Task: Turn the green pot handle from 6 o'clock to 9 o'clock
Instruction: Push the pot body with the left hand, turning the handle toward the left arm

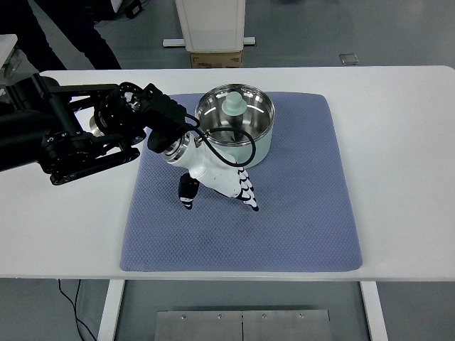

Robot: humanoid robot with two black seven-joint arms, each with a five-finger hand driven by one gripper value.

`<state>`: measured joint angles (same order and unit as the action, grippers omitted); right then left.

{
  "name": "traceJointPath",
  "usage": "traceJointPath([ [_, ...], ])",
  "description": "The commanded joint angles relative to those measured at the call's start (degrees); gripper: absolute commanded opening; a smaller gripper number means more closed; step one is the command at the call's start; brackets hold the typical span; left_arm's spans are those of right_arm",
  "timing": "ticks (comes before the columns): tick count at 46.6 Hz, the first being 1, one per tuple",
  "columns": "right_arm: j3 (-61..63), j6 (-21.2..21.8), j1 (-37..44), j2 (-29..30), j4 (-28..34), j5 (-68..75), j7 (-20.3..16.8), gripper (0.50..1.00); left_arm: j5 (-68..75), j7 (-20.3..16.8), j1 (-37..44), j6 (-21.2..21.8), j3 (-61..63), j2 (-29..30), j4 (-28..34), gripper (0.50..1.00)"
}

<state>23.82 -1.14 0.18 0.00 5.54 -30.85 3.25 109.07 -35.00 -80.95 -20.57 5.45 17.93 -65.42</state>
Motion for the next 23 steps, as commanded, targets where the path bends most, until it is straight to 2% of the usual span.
traceJointPath([
  [1,0.0,0.0,0.0,0.0,0.0,0.0,0.0,1.0,-0.09,0.0,0.0,0.0,0.09,0.44,-0.05,1.0],
  [23,0.0,0.0,0.0,0.0,0.0,0.0,0.0,1.0,0.0,0.0,-0.96,0.0,0.96,2.64,-0.05,1.0],
])
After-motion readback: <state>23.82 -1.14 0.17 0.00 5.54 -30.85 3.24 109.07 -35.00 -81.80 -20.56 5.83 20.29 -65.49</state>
